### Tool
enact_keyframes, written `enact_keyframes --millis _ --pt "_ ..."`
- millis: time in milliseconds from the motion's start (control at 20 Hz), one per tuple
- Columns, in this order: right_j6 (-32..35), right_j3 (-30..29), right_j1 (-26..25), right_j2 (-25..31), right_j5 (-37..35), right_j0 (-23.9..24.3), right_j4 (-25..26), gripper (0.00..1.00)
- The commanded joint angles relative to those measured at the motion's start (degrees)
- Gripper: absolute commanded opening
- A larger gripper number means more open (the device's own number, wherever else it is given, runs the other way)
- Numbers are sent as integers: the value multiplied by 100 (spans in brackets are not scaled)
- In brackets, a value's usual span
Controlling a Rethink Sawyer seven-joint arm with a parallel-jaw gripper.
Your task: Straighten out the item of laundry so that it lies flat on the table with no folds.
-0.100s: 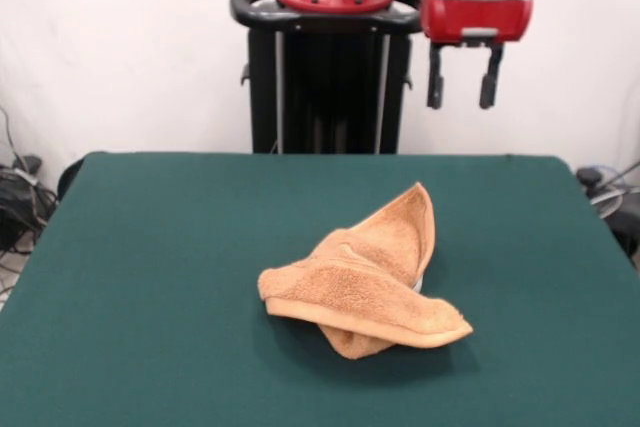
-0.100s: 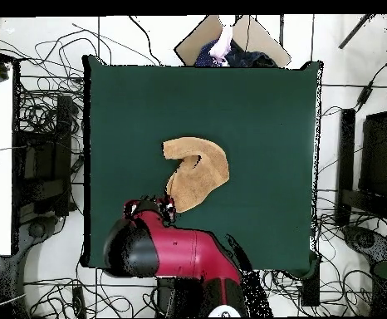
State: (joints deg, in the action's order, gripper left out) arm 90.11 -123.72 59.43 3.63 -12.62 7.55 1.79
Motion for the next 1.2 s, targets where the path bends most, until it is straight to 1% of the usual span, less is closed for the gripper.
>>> enact_keyframes --millis 50,100,150,250,450,650,900,1200 --pt "824 194 -658 -76 578 5 325 100" --pt "803 301 -961 2 725 89 343 100" --pt "810 356 -1065 12 773 100 347 100" --pt "840 435 -1217 -23 899 76 370 100" --pt "786 590 -1410 -35 926 72 352 100" --pt "759 605 -1550 -2 1026 117 357 100" --pt "712 572 -1514 24 1014 172 398 100" --pt "635 648 -1479 -161 952 154 500 100"
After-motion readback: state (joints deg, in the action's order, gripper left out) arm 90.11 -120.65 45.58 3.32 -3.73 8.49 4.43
